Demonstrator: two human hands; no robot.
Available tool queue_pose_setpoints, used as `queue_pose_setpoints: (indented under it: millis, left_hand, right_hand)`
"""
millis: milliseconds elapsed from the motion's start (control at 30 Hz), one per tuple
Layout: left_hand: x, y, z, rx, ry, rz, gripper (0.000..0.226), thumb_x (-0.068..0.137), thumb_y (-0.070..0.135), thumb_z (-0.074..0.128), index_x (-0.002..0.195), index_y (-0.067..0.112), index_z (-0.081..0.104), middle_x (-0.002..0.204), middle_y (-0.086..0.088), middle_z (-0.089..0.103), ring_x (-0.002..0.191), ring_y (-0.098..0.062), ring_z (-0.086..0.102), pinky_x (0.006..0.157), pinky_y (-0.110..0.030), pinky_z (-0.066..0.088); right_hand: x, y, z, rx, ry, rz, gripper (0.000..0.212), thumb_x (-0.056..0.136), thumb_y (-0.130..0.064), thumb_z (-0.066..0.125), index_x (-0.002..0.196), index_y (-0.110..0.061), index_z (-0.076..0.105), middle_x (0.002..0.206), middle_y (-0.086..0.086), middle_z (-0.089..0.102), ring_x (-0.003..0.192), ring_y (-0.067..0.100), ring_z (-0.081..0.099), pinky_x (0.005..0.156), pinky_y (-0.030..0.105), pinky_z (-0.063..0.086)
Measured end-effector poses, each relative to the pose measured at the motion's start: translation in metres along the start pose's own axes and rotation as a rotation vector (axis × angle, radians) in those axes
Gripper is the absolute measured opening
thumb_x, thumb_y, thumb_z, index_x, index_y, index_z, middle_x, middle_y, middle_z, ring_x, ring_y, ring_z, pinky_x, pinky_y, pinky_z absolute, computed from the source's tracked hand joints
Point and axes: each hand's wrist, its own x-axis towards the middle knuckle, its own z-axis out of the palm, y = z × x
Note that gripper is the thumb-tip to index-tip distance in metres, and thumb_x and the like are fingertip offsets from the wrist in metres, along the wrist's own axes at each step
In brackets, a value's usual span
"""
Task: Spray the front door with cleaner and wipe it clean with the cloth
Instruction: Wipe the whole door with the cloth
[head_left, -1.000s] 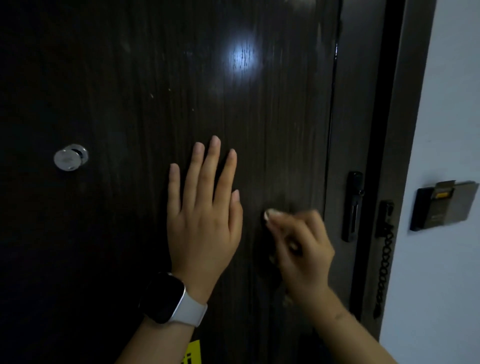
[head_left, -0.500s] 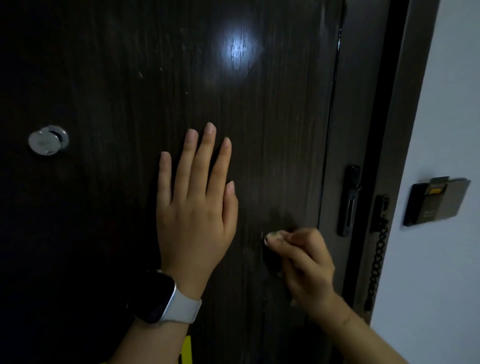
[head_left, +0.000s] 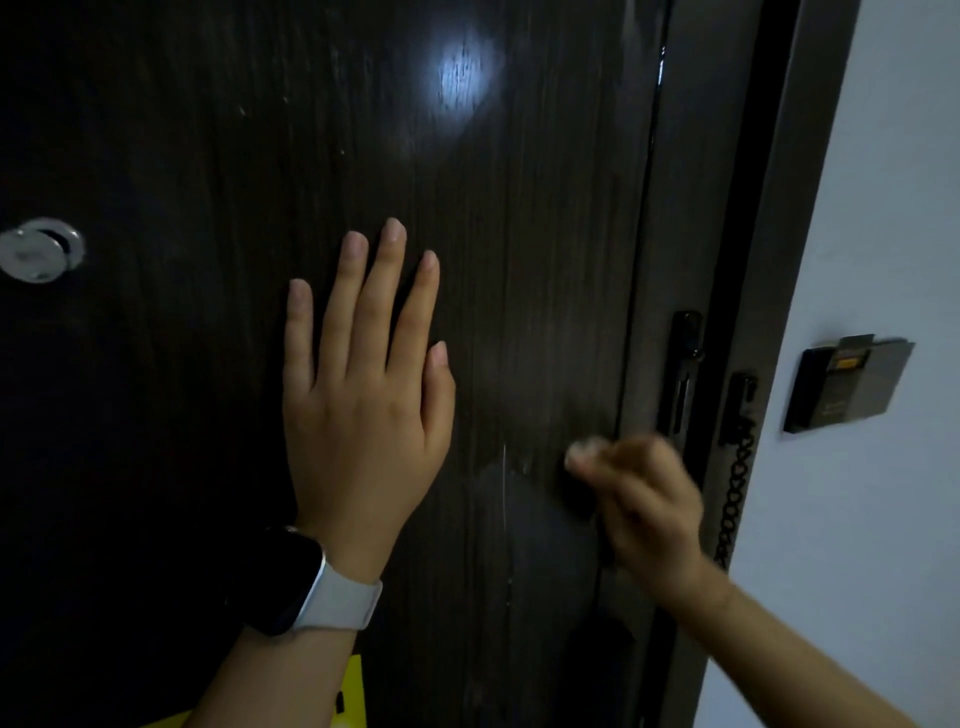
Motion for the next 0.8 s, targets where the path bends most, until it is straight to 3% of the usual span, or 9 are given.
queue_pose_setpoints:
  millis: [133,233,300,367,433,533,600,700,800]
  left_hand:
    - [0.000,0.001,0.000,0.004,-0.004,-0.006,0.050,0.104,0.027,0.036,0.152,0.014,0.028,0.160,-0.009,0.019,0.149,-0.025,0.014,0.121,-0.047,0.007]
    - [0.001,0.002,-0.002,-0.005,-0.005,-0.006,0.050,0.104,0.026,0.037,0.151,0.014,0.029,0.160,-0.009,0.020,0.149,-0.025,0.014,0.121,-0.047,0.007]
    - [0.001,0.002,-0.002,-0.011,-0.004,-0.006,0.049,0.104,0.026,0.037,0.151,0.014,0.030,0.160,-0.009,0.020,0.149,-0.025,0.014,0.121,-0.047,0.007]
    - [0.001,0.001,-0.003,-0.020,-0.011,0.005,0.048,0.104,0.025,0.038,0.150,0.015,0.031,0.160,-0.009,0.020,0.149,-0.025,0.014,0.121,-0.048,0.008]
    - [-0.001,0.000,-0.006,-0.057,-0.022,0.015,0.048,0.102,0.022,0.041,0.149,0.014,0.034,0.160,-0.010,0.021,0.149,-0.025,0.014,0.121,-0.049,0.008]
    - [-0.023,0.004,-0.012,-0.109,-0.082,-0.019,0.050,0.100,0.021,0.046,0.148,0.015,0.035,0.160,-0.009,0.018,0.150,-0.024,0.011,0.121,-0.050,0.003]
    - [-0.053,0.009,-0.015,-0.102,-0.145,-0.042,0.053,0.097,0.023,0.047,0.149,0.016,0.034,0.161,-0.010,0.016,0.150,-0.024,0.008,0.120,-0.050,0.000]
    - [-0.097,0.013,-0.013,-0.053,-0.236,-0.107,0.059,0.096,0.031,0.045,0.151,0.019,0.026,0.162,-0.008,0.009,0.150,-0.024,0.003,0.119,-0.053,-0.001]
    - [-0.115,0.009,-0.009,0.019,-0.293,-0.104,0.065,0.097,0.040,0.039,0.154,0.020,0.016,0.162,-0.006,-0.002,0.150,-0.025,-0.003,0.119,-0.053,-0.003]
  right_hand:
    - [-0.006,0.000,-0.015,0.061,-0.155,-0.010,0.021,0.092,-0.010,0.063,0.113,-0.010,0.064,0.105,0.002,0.054,0.094,0.012,0.058,0.076,0.027,0.052]
    - [0.061,0.009,-0.015,0.041,0.016,0.086,0.015,0.089,-0.001,0.065,0.102,-0.004,0.071,0.097,0.012,0.058,0.087,0.014,0.059,0.072,0.025,0.050]
    - [0.096,0.011,-0.010,0.074,0.161,0.175,0.013,0.085,0.007,0.069,0.096,0.002,0.072,0.089,0.013,0.054,0.088,0.006,0.059,0.074,0.018,0.050]
    - [0.091,0.007,-0.002,0.085,0.207,0.173,0.012,0.085,0.007,0.069,0.096,0.004,0.071,0.091,0.010,0.052,0.089,0.012,0.062,0.076,0.025,0.053]
    - [0.049,-0.003,0.005,0.064,0.136,0.118,0.014,0.089,0.000,0.067,0.102,0.000,0.071,0.096,0.007,0.053,0.085,0.019,0.059,0.070,0.035,0.053]
    - [-0.034,-0.028,0.005,0.069,-0.081,0.061,0.018,0.096,-0.012,0.059,0.114,-0.007,0.062,0.102,0.003,0.051,0.088,0.014,0.055,0.068,0.033,0.052]
    - [-0.069,-0.042,0.002,0.117,-0.189,0.143,0.019,0.096,-0.013,0.058,0.113,-0.006,0.065,0.106,0.000,0.051,0.094,0.011,0.057,0.071,0.033,0.054]
    - [-0.077,-0.054,-0.002,0.161,-0.246,0.260,0.023,0.096,-0.015,0.055,0.113,-0.005,0.068,0.110,-0.001,0.049,0.104,0.007,0.057,0.081,0.028,0.054]
    - [-0.043,-0.057,0.000,0.104,-0.205,0.245,0.027,0.092,-0.009,0.059,0.118,-0.004,0.066,0.111,0.006,0.051,0.098,0.015,0.059,0.079,0.025,0.053]
